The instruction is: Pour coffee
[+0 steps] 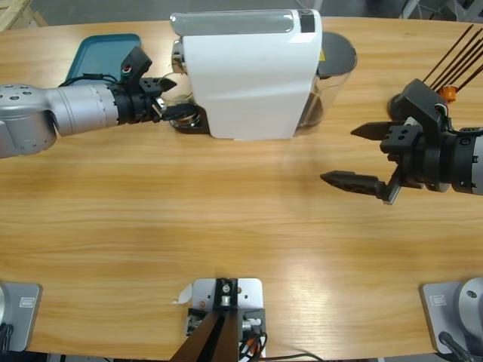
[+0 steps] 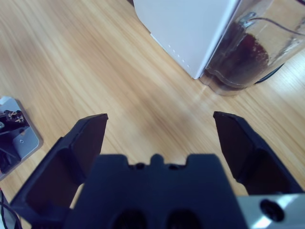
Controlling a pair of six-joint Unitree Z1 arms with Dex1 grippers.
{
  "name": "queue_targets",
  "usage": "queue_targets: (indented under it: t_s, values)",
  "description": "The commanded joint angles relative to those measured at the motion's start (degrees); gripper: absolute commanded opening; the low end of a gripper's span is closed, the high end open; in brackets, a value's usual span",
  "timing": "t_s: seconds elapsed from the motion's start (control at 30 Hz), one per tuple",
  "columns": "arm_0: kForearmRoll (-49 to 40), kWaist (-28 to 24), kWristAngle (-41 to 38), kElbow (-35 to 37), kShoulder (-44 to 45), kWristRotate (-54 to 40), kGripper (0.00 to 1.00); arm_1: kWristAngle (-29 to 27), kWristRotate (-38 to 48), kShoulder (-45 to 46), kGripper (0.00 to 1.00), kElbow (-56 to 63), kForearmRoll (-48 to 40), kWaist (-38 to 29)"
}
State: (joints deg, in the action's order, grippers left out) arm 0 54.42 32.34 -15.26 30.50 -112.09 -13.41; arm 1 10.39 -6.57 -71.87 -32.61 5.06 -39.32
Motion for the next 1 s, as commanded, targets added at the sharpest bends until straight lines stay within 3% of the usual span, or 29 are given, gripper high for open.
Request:
queue_targets:
  t_s: [0.03, 0.4, 0.57, 0.8, 1.0]
  values:
    - [2.32, -0.52, -1.0, -2.22, -2.17, -0.39, 0.098, -0.89, 0.59, -1.78, 1.0, 0.88, -0.72, -0.67]
    - [3.76, -4.0, 0.42, -4.14, 0.42, -0.21, 0.103, -0.72, 0.59, -1.83, 1.0, 0.88, -0.76, -0.67]
    - [3.59, -6.64, 4.59, -5.82, 3.84, -0.3, 0.103, -0.72, 0.59, -1.81, 1.0, 0.88, -0.74, -0.67]
    - [3.24, -14.52, 12.9, -7.34, 10.31, 0.25, 0.103, -0.72, 0.59, -1.55, 1.0, 0.92, -0.76, -0.67]
    - [1.64, -21.14, 12.9, -4.35, 8.5, 2.16, 0.103, -0.54, 0.57, -0.74, 1.0, 1.06, -0.76, -0.67]
